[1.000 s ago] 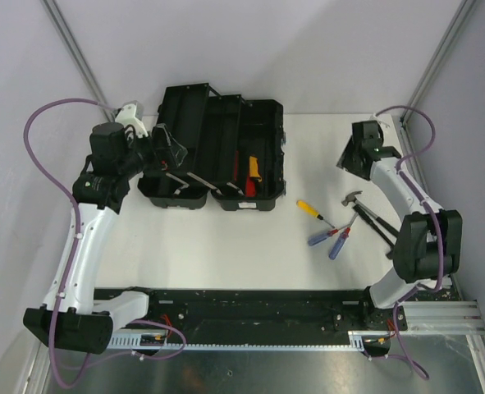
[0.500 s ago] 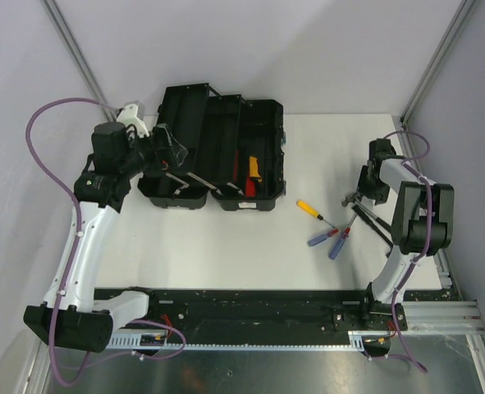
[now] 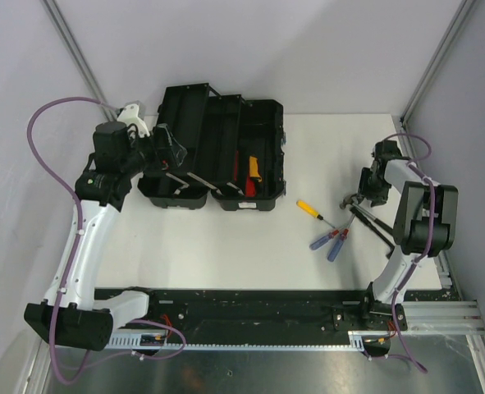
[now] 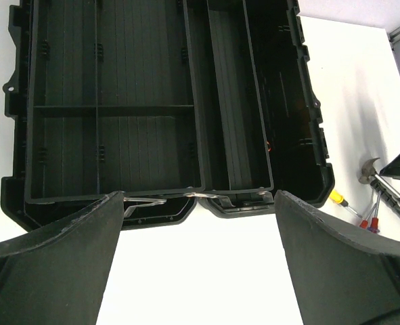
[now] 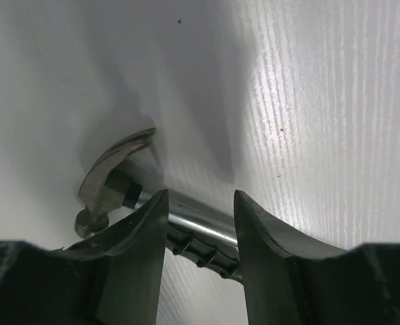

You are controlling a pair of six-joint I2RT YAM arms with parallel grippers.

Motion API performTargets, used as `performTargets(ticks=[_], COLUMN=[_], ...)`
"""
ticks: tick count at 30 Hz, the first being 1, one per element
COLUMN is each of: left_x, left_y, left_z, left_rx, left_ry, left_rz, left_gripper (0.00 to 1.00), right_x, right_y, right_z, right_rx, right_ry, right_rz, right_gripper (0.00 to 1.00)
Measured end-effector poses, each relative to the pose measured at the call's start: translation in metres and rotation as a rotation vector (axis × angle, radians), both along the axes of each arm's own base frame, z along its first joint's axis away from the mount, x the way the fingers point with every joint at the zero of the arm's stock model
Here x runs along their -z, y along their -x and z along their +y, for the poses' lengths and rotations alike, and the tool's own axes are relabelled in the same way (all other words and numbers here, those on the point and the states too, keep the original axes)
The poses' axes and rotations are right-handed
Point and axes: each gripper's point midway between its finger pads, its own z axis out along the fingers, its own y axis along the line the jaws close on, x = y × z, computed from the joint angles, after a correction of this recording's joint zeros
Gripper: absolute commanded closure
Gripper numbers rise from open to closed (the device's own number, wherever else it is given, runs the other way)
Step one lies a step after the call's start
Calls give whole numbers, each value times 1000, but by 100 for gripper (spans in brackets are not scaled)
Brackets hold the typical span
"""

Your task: Pack the tool kit

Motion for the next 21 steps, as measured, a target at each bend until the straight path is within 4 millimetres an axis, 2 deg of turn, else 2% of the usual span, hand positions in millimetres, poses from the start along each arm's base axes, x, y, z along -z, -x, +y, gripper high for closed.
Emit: performTargets(ticks=[9,14,21], left_x=[2,4,10], left_y=[-1,-2,-5], left_z=[1,3,4], left_rx=[-6,-13,-19], left_ry=[-4,-13,-21], left_rz=[7,9,26], left_gripper=[4,4,4], right_x=[-18,-13,-3], right_y=[9,12,-5], right_z=[13,24,37], right_rx=[-21,-56,-104], right_ry=[-83,-101,-92], right_rz=[-57,-48,-78], right_gripper=[54,53,53])
